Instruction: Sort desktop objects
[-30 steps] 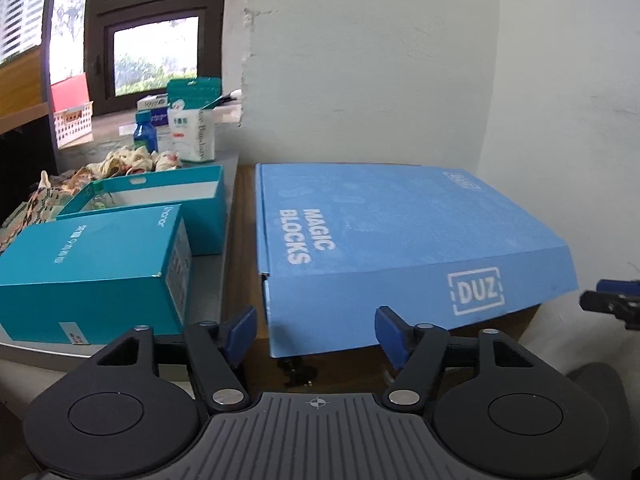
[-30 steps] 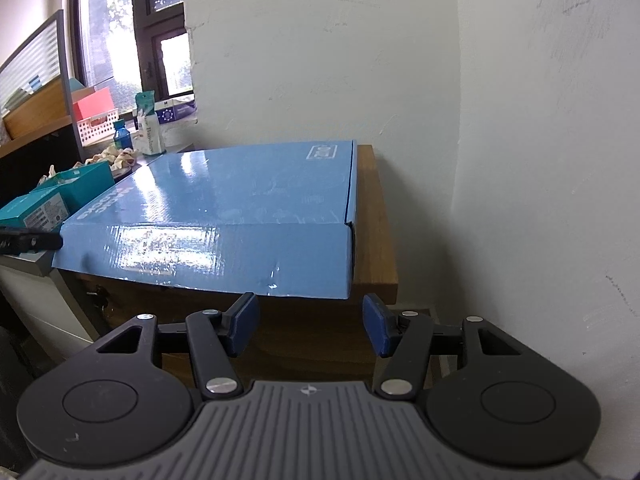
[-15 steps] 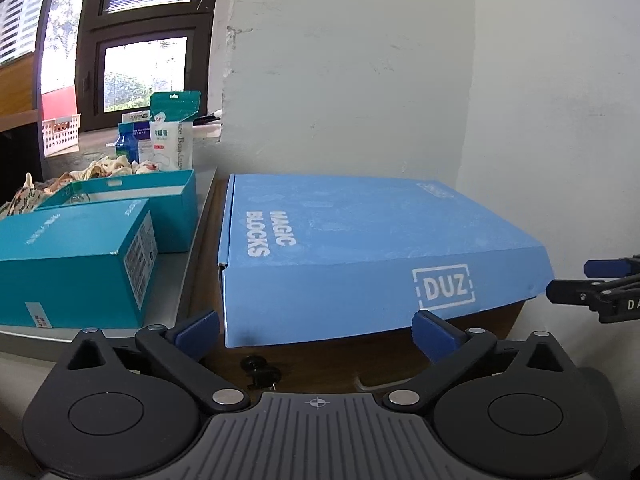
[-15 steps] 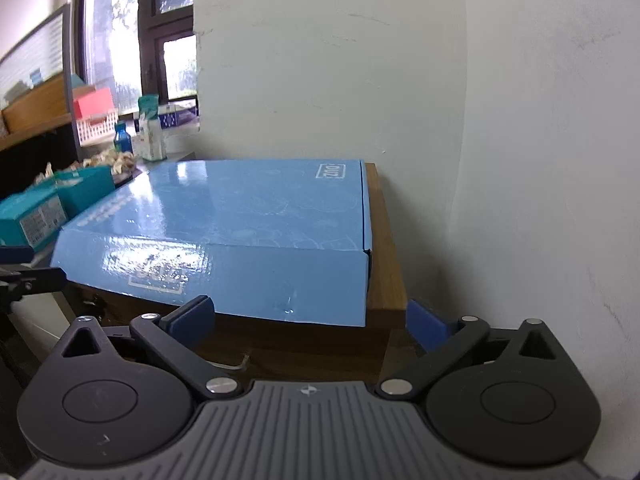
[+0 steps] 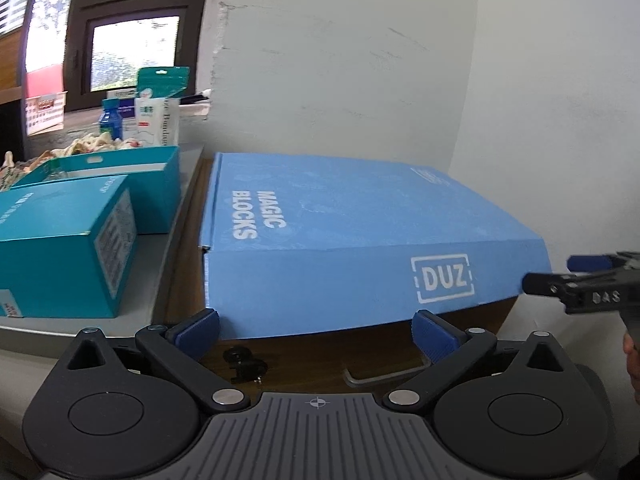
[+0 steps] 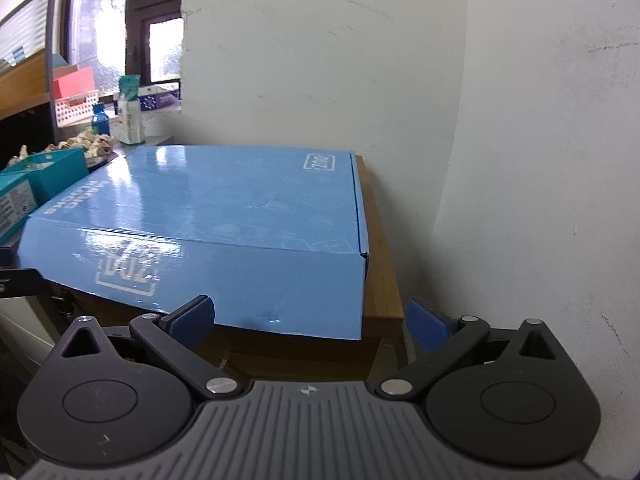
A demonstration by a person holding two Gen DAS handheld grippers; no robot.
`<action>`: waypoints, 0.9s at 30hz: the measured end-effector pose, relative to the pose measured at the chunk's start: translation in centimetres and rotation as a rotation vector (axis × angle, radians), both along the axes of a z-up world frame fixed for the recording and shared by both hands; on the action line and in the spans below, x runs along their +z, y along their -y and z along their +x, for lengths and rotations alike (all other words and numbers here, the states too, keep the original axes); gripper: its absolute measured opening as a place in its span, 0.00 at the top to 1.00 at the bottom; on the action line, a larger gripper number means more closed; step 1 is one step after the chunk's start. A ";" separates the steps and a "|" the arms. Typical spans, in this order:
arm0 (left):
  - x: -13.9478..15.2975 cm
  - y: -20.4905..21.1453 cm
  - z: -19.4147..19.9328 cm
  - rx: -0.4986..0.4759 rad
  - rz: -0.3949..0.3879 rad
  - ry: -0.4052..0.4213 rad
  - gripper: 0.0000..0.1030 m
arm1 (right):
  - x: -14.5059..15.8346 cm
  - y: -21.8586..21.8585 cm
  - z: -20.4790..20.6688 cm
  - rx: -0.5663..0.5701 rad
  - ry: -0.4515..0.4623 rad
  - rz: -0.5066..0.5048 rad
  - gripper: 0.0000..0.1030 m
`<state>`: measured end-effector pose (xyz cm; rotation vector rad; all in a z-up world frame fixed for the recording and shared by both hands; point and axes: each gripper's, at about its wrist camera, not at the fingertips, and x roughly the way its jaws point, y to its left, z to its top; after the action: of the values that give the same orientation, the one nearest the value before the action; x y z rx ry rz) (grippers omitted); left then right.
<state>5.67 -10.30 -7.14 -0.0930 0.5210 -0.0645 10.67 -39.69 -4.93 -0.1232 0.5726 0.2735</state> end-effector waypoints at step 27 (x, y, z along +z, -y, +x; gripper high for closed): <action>-1.3 0.1 3.2 -0.001 0.035 -0.022 0.00 | -2.2 -0.9 4.8 -0.027 -0.051 -0.023 0.00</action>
<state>8.91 -10.43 -8.41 -0.0590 0.5441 -0.0557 15.44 -38.82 -7.15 -0.1311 0.6273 0.2443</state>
